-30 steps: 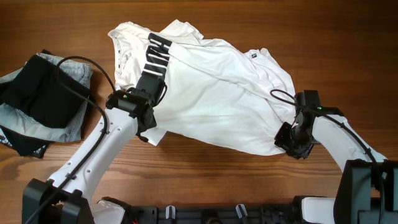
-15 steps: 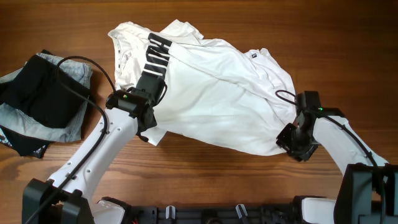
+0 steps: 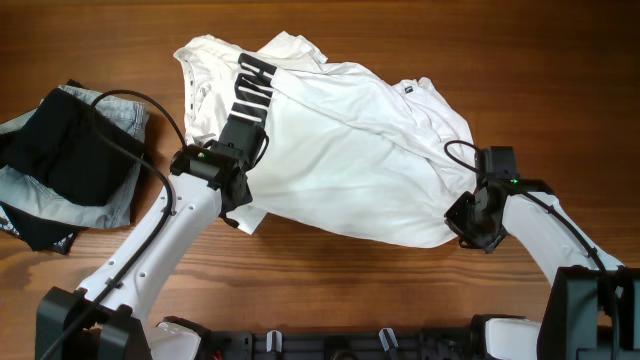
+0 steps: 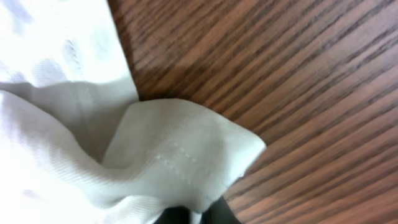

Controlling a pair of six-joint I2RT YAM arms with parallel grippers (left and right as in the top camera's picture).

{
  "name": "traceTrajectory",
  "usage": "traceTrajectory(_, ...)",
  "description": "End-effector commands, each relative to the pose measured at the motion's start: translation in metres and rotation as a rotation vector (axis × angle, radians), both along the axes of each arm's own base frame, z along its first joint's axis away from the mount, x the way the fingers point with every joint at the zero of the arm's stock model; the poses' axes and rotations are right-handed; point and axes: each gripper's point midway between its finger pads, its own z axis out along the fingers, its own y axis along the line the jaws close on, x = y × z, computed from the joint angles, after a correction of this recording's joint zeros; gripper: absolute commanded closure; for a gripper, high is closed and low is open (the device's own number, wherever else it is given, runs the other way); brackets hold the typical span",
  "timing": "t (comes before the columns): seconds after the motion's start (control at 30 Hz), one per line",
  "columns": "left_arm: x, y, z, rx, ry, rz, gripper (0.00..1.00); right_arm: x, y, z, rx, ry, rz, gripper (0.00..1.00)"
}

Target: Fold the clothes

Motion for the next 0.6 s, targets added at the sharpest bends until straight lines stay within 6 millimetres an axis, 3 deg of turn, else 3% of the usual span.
traceTrajectory(0.0, 0.004, 0.000, 0.004, -0.013, -0.022, 0.027, 0.91, -0.004, -0.002, -0.003, -0.014, 0.007, 0.001, 0.96)
traceTrajectory(0.13, 0.003, -0.003, 0.002, -0.028, -0.014, 0.024, 0.91, -0.013, -0.005, -0.001, -0.027, 0.047, 0.017, 0.96)
traceTrajectory(0.23, -0.002, -0.018, -0.003, -0.118, 0.021, 0.011, 0.92, -0.017, -0.035, 0.013, -0.104, 0.094, -0.010, 0.96)
traceTrajectory(0.37, -0.011, -0.043, -0.008, -0.253, 0.076, -0.014, 0.95, -0.002, -0.078, 0.034, -0.118, 0.048, -0.099, 0.96)
traceTrajectory(0.47, -0.018, -0.062, -0.009, -0.310, 0.105, -0.054, 0.96, -0.005, -0.101, 0.038, -0.129, 0.040, -0.142, 0.96)
traceTrajectory(0.57, -0.027, -0.084, -0.009, -0.349, 0.132, -0.117, 0.96, -0.009, -0.110, 0.038, -0.130, 0.040, -0.158, 0.96)
